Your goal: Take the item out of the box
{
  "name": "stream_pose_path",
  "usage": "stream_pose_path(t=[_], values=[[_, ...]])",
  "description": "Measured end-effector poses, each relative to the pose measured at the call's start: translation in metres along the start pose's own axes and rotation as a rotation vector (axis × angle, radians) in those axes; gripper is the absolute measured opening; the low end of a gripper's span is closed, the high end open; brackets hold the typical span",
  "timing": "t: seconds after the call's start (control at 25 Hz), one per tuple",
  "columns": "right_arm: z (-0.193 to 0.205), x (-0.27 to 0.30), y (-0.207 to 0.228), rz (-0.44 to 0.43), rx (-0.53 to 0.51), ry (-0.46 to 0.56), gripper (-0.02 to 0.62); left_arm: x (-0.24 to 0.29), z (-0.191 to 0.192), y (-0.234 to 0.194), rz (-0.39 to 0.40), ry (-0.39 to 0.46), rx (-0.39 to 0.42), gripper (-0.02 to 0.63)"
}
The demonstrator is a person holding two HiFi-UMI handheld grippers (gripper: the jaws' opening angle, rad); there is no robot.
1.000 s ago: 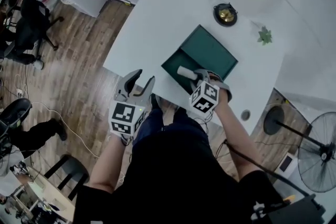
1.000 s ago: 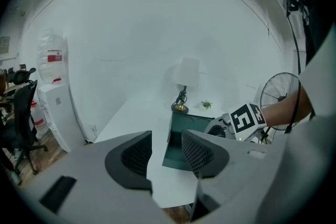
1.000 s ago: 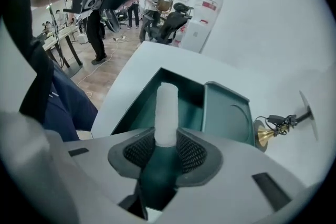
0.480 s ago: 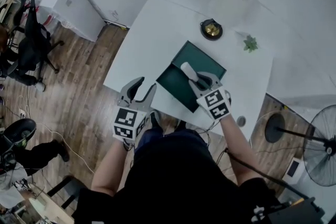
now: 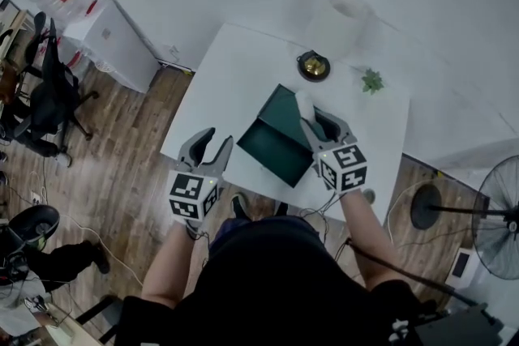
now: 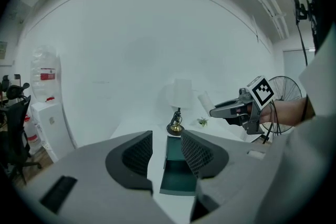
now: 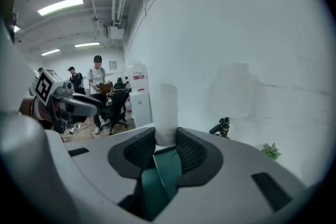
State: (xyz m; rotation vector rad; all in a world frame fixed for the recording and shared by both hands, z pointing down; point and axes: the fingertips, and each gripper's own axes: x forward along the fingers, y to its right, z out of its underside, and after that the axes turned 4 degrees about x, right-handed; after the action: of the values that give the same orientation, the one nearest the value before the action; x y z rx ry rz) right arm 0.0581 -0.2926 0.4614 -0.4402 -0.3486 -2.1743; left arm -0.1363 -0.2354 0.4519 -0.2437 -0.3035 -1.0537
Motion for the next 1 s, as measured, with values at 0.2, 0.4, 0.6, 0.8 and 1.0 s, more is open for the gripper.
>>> stream_pose_path(t=[0.2,0.4,0.6,0.8,1.0], values=[[-0.039,-0.021,0.005,0.005,0.035,0.122,0.126,-0.003,-0.015,0.005,0.003,0.028,0.010,0.166],[-0.070,-0.041,0.004,0.007,0.027,0.210,0.126,-0.008,-0.042,0.008,0.004,0.074,0.035,0.164],[-0.101,-0.060,0.007,0.028,0.016,0.317,0.126,-0.009,-0.078,0.005,0.004,0.143,0.068,0.164],[-0.133,-0.079,0.017,0.071,-0.018,0.418,0.126,-0.005,-0.113,-0.001,-0.008,0.211,0.121,0.163],[-0.160,-0.101,0.021,0.106,-0.054,0.486,0.126,-0.002,-0.158,0.002,-0.007,0.289,0.194,0.158]])
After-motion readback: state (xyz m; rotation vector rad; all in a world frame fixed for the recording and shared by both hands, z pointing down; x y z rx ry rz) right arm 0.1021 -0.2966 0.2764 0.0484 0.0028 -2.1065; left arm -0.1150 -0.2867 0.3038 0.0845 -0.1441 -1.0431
